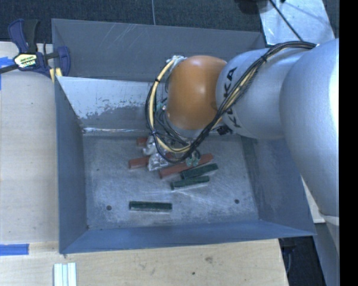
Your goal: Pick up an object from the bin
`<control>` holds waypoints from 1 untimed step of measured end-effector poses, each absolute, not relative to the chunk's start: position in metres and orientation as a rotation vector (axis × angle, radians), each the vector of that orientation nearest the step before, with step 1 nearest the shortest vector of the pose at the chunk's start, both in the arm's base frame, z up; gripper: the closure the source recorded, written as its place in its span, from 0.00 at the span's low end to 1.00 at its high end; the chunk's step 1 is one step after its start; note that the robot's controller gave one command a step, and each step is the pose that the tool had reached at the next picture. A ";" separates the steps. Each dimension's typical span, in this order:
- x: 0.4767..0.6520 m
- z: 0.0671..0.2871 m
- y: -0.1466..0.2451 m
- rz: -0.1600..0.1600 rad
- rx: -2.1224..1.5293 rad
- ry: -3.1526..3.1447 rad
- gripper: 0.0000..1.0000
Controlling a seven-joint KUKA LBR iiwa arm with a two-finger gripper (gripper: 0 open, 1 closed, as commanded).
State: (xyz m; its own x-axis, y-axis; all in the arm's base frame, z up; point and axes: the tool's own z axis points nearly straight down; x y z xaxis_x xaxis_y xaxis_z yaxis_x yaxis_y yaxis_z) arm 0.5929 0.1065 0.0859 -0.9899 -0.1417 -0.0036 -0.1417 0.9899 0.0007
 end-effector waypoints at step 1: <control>0.593 0.086 0.106 0.001 -0.223 3.130 1.00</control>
Offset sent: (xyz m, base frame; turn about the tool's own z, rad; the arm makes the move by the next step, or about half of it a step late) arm 0.0024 0.0029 0.0414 -0.0071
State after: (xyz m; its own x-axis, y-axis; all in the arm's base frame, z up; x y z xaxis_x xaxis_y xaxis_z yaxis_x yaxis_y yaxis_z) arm 0.5929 0.1065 0.0859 -0.9899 -0.1416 -0.0034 -0.1416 0.9899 0.0006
